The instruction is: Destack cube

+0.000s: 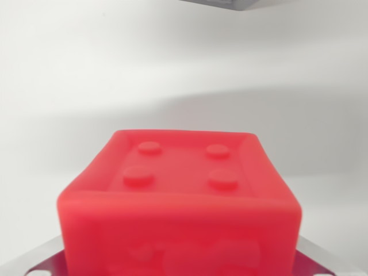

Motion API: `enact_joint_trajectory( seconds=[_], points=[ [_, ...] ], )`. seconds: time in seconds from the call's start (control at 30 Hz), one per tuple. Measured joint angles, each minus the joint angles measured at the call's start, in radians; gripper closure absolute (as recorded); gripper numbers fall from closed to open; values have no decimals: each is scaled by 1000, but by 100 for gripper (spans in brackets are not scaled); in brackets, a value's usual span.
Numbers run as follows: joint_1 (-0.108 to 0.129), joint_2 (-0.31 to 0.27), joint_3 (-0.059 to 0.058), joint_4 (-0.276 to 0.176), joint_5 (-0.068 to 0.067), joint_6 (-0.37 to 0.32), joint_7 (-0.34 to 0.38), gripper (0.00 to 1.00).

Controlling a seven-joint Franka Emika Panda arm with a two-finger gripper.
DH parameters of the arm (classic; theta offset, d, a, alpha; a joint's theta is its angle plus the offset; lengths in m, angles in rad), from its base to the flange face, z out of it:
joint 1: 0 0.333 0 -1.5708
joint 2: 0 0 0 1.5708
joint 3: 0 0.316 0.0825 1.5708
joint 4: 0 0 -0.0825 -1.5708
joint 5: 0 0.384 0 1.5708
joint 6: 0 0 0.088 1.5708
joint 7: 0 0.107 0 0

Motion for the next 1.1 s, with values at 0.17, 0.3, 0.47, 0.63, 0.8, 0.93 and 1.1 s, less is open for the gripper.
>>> enact_joint_trajectory(
  seconds=[0.17,0.3,0.47,0.63,0.8,0.93,1.1],
  points=[
    [9,66,-17,9,-23,48,15,100],
    [21,101,-31,16,-35,78,24,100],
    [37,138,-48,25,-42,108,31,100],
    [53,178,-64,35,-44,137,33,100],
    [62,203,-73,41,-44,157,33,100],
    [67,217,-78,46,-44,167,33,100],
    [70,222,-80,47,-44,171,33,0]
  ],
)
